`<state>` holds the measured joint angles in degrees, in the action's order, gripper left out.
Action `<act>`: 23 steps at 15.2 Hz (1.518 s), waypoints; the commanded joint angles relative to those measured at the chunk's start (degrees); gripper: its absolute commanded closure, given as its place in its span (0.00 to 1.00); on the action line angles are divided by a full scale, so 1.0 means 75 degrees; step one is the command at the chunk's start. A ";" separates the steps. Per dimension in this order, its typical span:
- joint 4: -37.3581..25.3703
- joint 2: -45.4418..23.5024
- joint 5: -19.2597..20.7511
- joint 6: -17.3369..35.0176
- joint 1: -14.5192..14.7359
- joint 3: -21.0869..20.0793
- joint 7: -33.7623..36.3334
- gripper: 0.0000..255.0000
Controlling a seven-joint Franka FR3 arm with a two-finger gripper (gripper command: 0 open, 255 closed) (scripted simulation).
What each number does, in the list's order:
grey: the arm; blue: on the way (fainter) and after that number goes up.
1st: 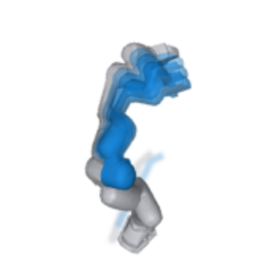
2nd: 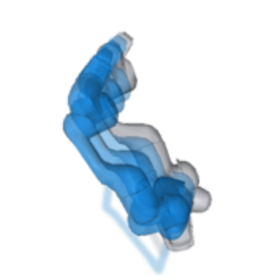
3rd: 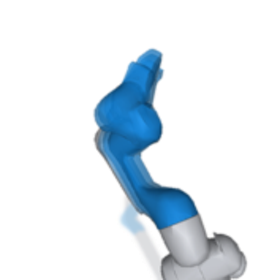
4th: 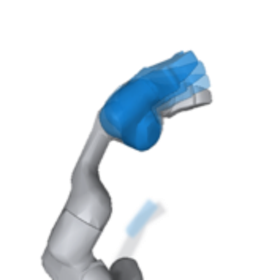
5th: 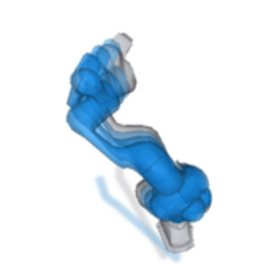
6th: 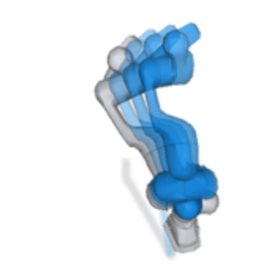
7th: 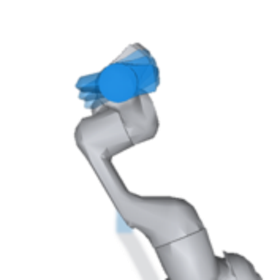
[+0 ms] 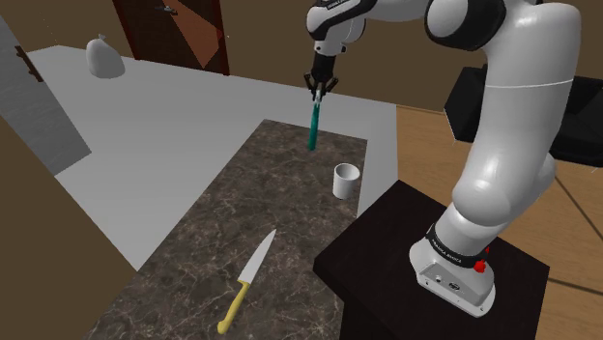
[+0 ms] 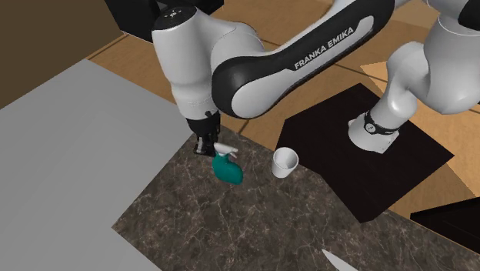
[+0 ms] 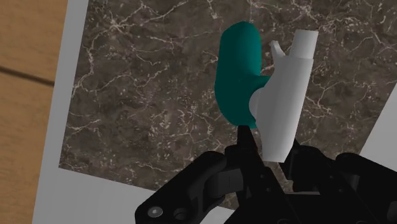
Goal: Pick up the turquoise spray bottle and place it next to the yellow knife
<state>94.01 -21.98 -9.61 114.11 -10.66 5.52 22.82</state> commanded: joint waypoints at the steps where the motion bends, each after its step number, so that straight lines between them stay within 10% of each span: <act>1: 0.0378 0.0384 0.0061 0.0038 0.0244 -0.0081 0.0339 1.00; 23: 0.1542 0.2392 0.0396 -0.0373 0.2326 -0.1468 0.3981 1.00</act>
<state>105.34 -4.50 -6.70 111.40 6.06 -4.87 51.22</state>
